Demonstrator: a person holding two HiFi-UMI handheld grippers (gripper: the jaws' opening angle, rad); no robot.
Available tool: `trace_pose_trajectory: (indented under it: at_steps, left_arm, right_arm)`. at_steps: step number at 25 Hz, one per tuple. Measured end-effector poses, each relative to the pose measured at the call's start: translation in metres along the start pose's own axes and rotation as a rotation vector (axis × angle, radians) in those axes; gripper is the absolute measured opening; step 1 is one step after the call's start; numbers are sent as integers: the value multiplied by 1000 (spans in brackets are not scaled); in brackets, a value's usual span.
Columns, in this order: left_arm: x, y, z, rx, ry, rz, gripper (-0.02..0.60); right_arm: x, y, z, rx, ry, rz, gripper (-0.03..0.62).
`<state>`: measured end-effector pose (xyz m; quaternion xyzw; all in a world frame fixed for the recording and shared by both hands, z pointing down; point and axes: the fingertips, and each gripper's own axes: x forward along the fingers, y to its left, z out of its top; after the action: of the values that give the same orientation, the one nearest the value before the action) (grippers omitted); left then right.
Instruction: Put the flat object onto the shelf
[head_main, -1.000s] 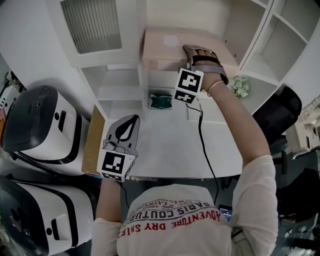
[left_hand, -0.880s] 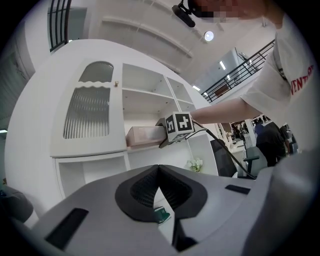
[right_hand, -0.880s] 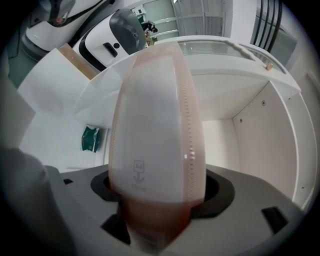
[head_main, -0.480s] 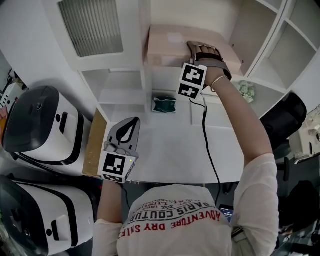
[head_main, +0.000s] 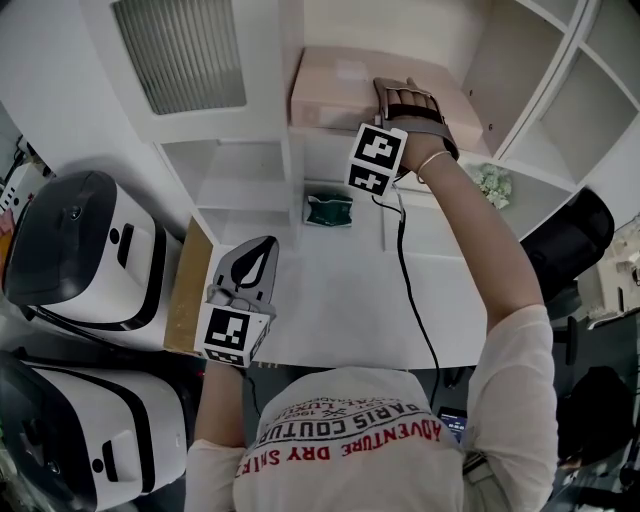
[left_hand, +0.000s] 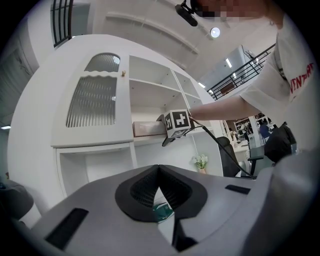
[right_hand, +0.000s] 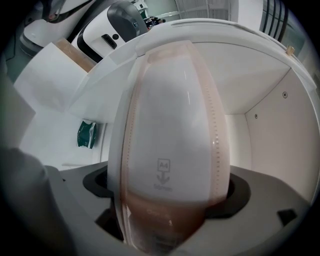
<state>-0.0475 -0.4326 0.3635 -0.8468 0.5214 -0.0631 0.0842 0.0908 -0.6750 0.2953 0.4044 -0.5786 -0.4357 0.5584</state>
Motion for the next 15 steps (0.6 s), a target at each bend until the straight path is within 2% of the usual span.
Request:
trace_pose_trajectory:
  at_steps: [9, 15]
  left_arm:
    - [-13, -3, 1, -10, -6, 7, 11]
    - [-23, -12, -1, -14, -5, -11, 11]
  right_arm:
    - [-24, -4, -1, -37, -9, -31, 482]
    - [-61, -20, -7, 88, -43, -79, 480]
